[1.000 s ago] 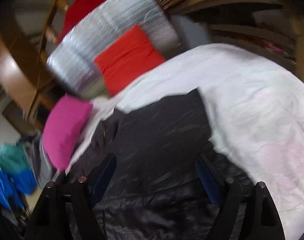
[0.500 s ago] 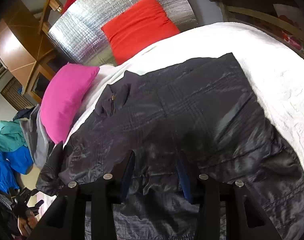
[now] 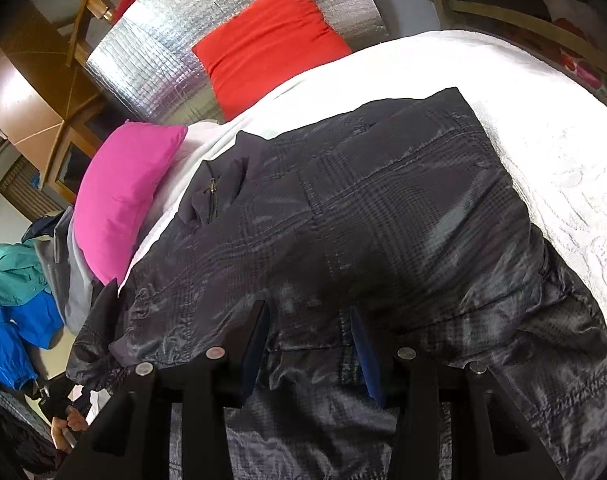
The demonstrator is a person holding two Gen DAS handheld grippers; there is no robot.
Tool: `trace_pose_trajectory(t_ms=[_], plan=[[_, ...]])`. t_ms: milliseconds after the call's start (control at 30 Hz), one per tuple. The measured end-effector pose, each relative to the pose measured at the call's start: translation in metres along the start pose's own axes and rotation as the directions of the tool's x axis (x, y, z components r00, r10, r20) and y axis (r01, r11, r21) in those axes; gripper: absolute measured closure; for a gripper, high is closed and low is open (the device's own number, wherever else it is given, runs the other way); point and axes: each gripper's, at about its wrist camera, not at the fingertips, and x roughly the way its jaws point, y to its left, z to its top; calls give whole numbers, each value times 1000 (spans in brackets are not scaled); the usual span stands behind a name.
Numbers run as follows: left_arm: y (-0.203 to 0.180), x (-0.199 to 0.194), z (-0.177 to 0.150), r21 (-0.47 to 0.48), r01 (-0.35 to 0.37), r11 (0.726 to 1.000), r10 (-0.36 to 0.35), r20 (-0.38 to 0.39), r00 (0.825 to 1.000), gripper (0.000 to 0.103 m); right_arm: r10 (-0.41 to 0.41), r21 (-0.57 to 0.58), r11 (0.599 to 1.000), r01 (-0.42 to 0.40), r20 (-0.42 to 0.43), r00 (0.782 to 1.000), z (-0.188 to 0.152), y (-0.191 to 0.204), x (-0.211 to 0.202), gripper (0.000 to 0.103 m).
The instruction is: Fold large clothes
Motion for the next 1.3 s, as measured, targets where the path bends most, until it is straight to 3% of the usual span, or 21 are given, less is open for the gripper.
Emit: trace_pose_trajectory(t_ms=[133, 233, 333, 400, 500, 567, 600, 667, 733, 767, 833, 867, 933, 967, 1000, 1033, 1100, 1167, 1233, 1267, 1300], plan=[[-53, -31, -6, 168, 45, 985, -61, 90, 994, 97, 0, 14, 1000, 0, 31, 1000, 4, -2, -7, 57], [-119, -62, -38, 377, 91, 922, -153, 138, 979, 97, 3, 38, 999, -6, 66, 998, 7, -9, -19, 57], [-166, -77, -79, 519, 141, 843, -231, 114, 966, 98, 4, 69, 998, -10, 88, 996, 9, -19, -29, 57], [-202, -81, -123, 614, 203, 763, -288, 42, 957, 98, 4, 97, 995, -13, 97, 995, 10, -29, -35, 57], [-242, -70, -184, 707, 270, 653, -309, -76, 948, 98, 0, 126, 992, -14, 107, 994, 12, -42, -43, 57], [-256, -60, -218, 735, 308, 604, -300, -148, 942, 98, -6, 144, 990, -10, 112, 994, 14, -51, -49, 57], [-266, -47, -247, 752, 340, 565, -277, -216, 936, 98, -6, 154, 988, -13, 117, 993, 15, -55, -52, 57], [-270, -29, -283, 767, 369, 525, -222, -295, 929, 98, 0, 179, 984, -22, 124, 992, 19, -64, -56, 57], [-270, -2, -323, 774, 400, 491, -106, -402, 909, 98, 13, 213, 976, -40, 125, 992, 21, -71, -59, 56], [-266, 17, -344, 775, 406, 485, 0, -464, 886, 97, 24, 232, 971, -51, 118, 993, 22, -75, -58, 54], [-255, 34, -360, 768, 401, 499, 124, -522, 844, 97, 31, 258, 964, -58, 108, 994, 22, -78, -58, 49], [-250, 36, -363, 757, 407, 512, 150, -545, 825, 97, 35, 262, 963, -60, 102, 994, 23, -79, -58, 46], [-243, 20, -355, 732, 446, 515, 114, -574, 811, 93, 55, 254, 964, -78, 98, 994, 23, -76, -59, 36], [-243, 10, -349, 720, 478, 503, 100, -598, 795, 84, 62, 246, 966, -85, 100, 993, 23, -73, -60, 36], [-243, -8, -342, 699, 534, 476, 57, -630, 774, 72, 69, 231, 969, -92, 105, 992, 23, -69, -61, 35], [-243, -29, -331, 689, 578, 437, -5, -641, 768, 65, 72, 219, 971, -95, 108, 991, 23, -66, -62, 35], [-242, -61, -308, 723, 572, 387, -105, -581, 807, 33, 84, 185, 977, -104, 112, 990, 23, -57, -63, 34], [-237, -79, -285, 756, 538, 373, -185, -508, 841, 29, 110, 191, 973, -129, 107, 988, 22, -55, -61, 33], [-232, -82, -258, 766, 497, 407, -229, -441, 868, 29, 158, 245, 953, -176, 91, 983, 22, -63, -55, 33], [-226, -76, -238, 759, 470, 451, -230, -410, 883, 29, 183, 275, 940, -200, 86, 979, 22, -68, -51, 33], [-220, -67, -218, 750, 417, 513, -215, -358, 909, 29, 218, 310, 922, -233, 82, 972, 21, -74, -47, 33]])
